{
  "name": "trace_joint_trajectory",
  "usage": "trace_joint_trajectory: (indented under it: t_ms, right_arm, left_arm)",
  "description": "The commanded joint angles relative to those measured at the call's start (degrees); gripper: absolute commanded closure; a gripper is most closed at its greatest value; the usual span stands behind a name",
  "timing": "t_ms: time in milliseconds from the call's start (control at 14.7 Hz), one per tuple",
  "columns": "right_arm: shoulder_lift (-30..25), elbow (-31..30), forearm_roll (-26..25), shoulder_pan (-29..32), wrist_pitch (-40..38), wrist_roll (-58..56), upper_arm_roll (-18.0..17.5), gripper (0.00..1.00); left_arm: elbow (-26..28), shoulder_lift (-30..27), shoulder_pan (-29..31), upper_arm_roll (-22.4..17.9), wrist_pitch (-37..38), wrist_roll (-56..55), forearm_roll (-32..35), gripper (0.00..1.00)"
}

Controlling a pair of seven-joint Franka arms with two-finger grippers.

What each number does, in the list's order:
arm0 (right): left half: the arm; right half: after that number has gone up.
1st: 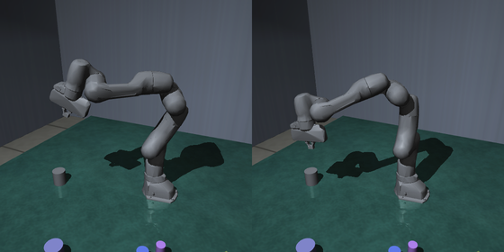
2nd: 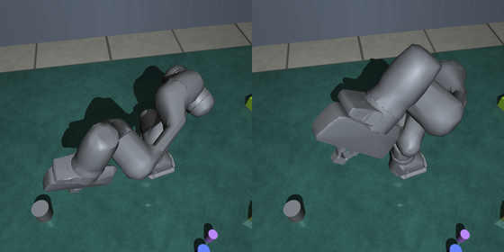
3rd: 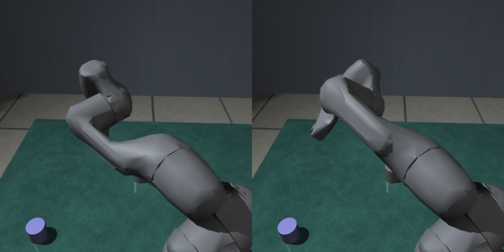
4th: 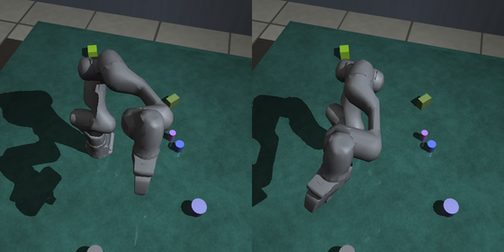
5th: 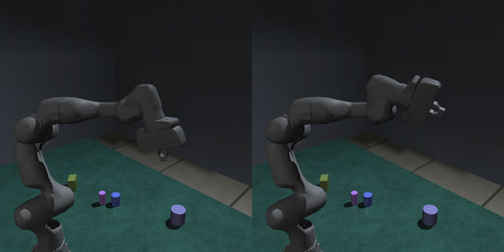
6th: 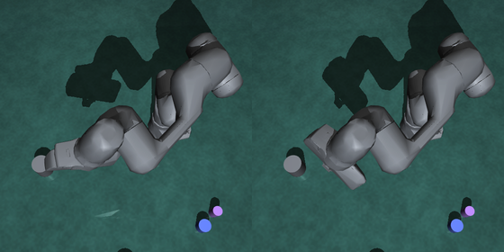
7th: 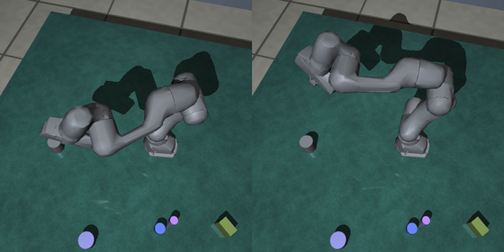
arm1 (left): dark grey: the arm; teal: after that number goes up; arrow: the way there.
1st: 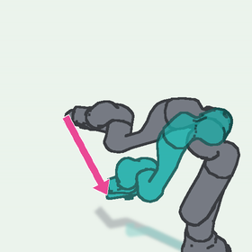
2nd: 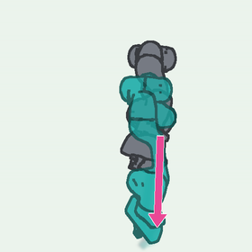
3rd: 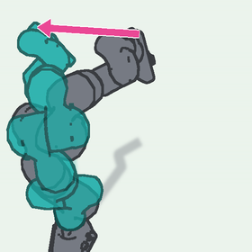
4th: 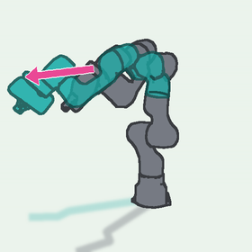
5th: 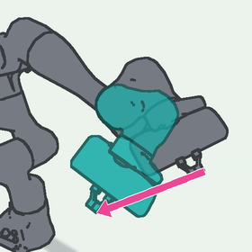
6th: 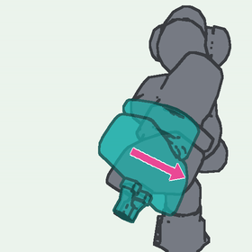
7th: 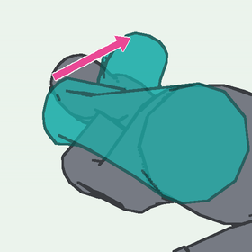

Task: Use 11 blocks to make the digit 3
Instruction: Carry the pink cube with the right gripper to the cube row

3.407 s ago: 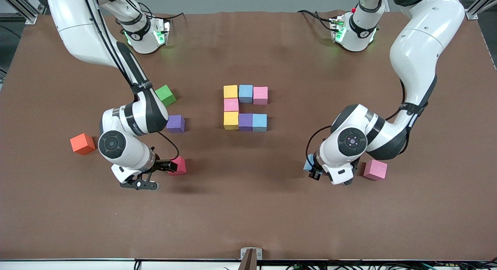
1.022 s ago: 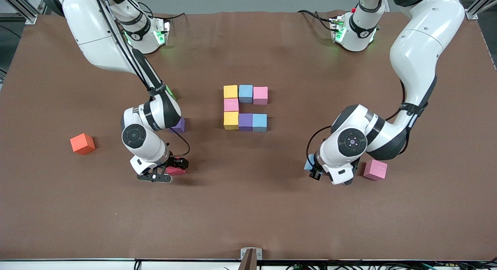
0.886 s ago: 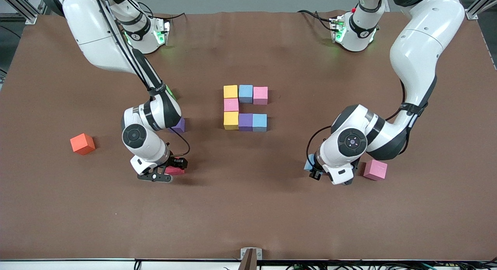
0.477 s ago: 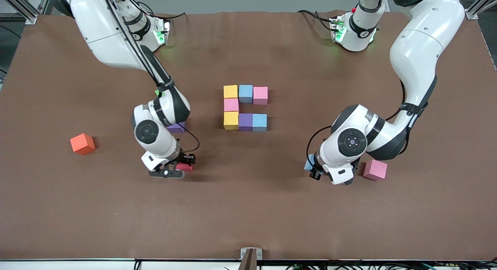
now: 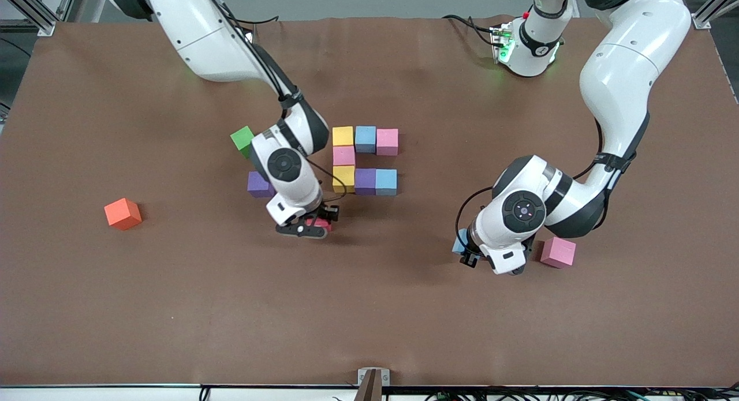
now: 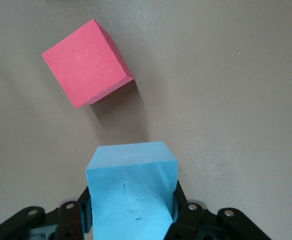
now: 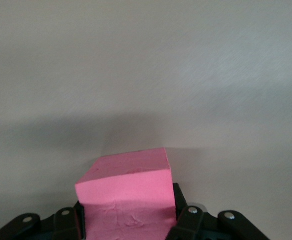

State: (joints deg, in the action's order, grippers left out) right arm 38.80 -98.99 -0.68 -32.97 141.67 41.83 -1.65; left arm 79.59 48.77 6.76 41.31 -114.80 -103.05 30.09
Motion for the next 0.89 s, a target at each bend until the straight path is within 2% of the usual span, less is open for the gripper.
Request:
trace_joint_trajectory:
  t_ms: [0,818]
  right_arm:
    - [-0.92,-1.12,0.42,-1.48,0.53,2.46,0.25,1.00]
    - [-1.01,-1.47,0.42,-4.12,-0.17,6.33,0.25,1.00]
  left_arm:
    - [0.13,-0.69,-0.09,-0.09,0.72,0.04,-0.03,0.69]
    - [0.13,-0.78,0.00,-0.09,0.72,0.04,-0.03,0.69]
